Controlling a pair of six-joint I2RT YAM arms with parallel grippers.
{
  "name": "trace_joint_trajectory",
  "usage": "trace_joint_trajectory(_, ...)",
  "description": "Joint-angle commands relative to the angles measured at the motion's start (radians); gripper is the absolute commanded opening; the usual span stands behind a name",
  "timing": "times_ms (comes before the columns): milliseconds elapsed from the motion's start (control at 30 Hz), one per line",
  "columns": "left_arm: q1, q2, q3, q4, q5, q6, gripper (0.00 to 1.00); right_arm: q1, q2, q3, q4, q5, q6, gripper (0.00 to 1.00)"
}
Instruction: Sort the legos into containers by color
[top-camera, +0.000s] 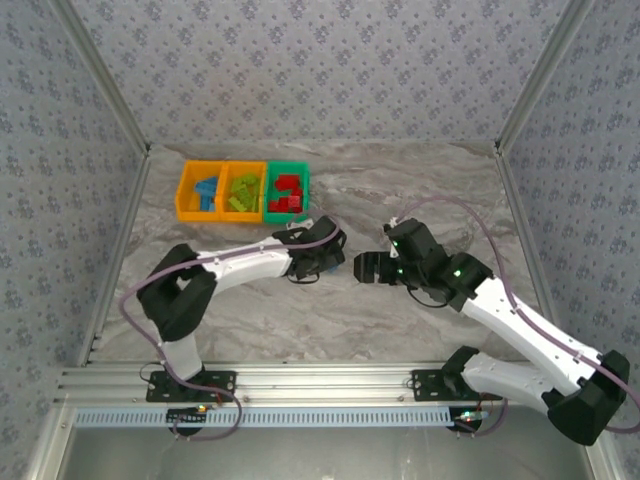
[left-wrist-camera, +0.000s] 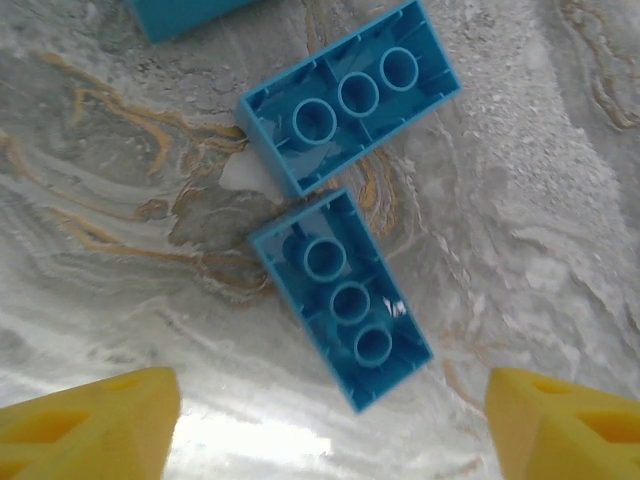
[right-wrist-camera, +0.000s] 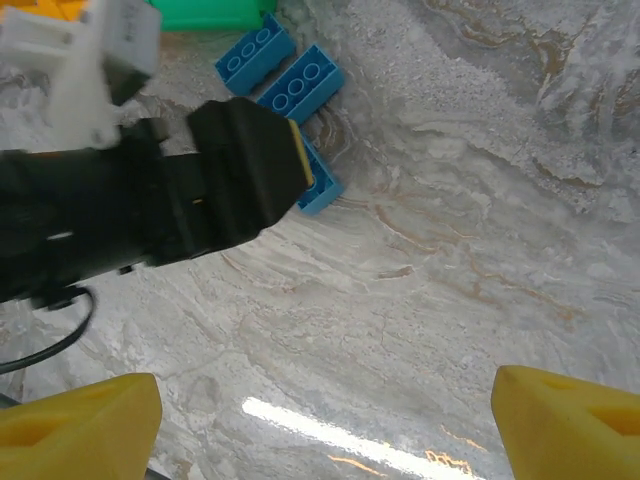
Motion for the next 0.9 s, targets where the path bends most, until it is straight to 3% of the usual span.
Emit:
trace_joint_trajectory(0, 0.007, 0.055, 0.080, -0.012, -0.035, -0.054, 0.85, -0.014, -0.048, -0.008, -0.041, 0.023, 0.014, 0.89)
trace_joint_trajectory(133, 0.028, 0.126, 0.117, -0.040, -0.030, -0.042, 0.83, -0.027, -0.080, -0.011, -0.049, 0.008, 0.014, 0.88)
trace_joint_trajectory(500, 0.039, 0.144, 0.020, 0.004, 0.000, -0.027, 0.49, -0.033, -0.109, -0.008, -0.057, -0.016, 0.014, 0.89)
trace_joint_trajectory(867, 0.038, -0.044, -0.099, 0.057, -0.003, 0.031, 0.27, -0.018, -0.081, -0.044, 0.030, -0.158, -0.006, 0.89)
